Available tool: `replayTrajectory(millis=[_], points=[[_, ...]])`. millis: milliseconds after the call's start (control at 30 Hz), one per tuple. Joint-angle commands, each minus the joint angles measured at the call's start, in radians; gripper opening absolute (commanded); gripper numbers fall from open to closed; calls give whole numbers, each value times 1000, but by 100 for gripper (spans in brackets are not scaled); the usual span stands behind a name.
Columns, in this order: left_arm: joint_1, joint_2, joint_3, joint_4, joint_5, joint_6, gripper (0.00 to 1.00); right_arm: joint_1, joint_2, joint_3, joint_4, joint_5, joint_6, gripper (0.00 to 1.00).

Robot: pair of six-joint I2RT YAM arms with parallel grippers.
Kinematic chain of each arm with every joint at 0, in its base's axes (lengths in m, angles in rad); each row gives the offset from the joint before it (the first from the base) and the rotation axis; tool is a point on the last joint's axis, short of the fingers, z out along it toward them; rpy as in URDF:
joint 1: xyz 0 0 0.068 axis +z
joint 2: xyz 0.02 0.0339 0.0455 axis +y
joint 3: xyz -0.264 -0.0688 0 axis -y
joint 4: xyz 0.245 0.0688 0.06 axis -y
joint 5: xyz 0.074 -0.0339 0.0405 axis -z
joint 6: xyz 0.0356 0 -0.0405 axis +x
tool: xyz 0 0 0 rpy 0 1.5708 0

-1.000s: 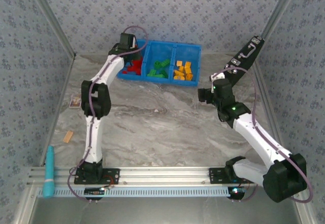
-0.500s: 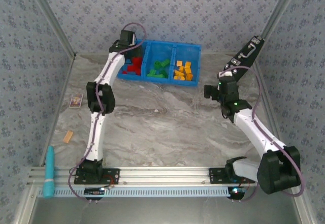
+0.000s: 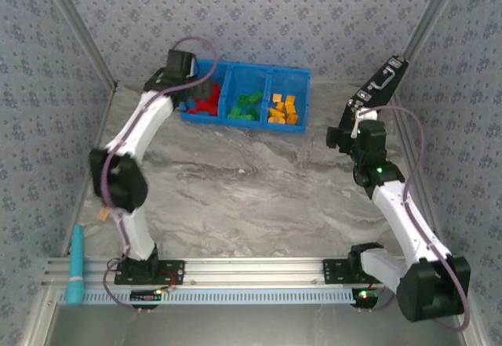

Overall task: Sort the legos into containers by color
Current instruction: Reset both arms

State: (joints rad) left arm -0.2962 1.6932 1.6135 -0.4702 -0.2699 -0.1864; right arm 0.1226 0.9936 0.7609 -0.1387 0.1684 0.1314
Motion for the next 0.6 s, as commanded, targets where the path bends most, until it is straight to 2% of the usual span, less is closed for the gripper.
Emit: replayTrajectory(millis=[0, 67, 100, 233, 300, 400, 467, 567], points=[[40, -273, -423, 391, -192, 222, 100, -11, -70, -46, -43, -5, 15, 99], [68, -416, -740, 679, -209, 360, 100, -11, -112, -82, -62, -2, 42, 99], [92, -467, -870, 803, -213, 375, 100, -12, -129, -111, -50, -15, 53, 99], [220, -568, -1106, 850, -138, 211, 100, -10, -177, -191, -9, -83, 79, 99], [258, -576, -1234, 1012, -109, 164, 100, -6, -207, -223, 15, -103, 89, 99], [305, -518, -1349, 1203, -36, 91, 100, 1, -244, -264, 53, -99, 91, 99], [305, -435, -1351, 1272, 3, 82, 100, 7, -260, -271, 62, -89, 91, 99], [301, -329, -1322, 1342, 131, 130, 100, 19, -270, -280, 80, -68, 88, 99]])
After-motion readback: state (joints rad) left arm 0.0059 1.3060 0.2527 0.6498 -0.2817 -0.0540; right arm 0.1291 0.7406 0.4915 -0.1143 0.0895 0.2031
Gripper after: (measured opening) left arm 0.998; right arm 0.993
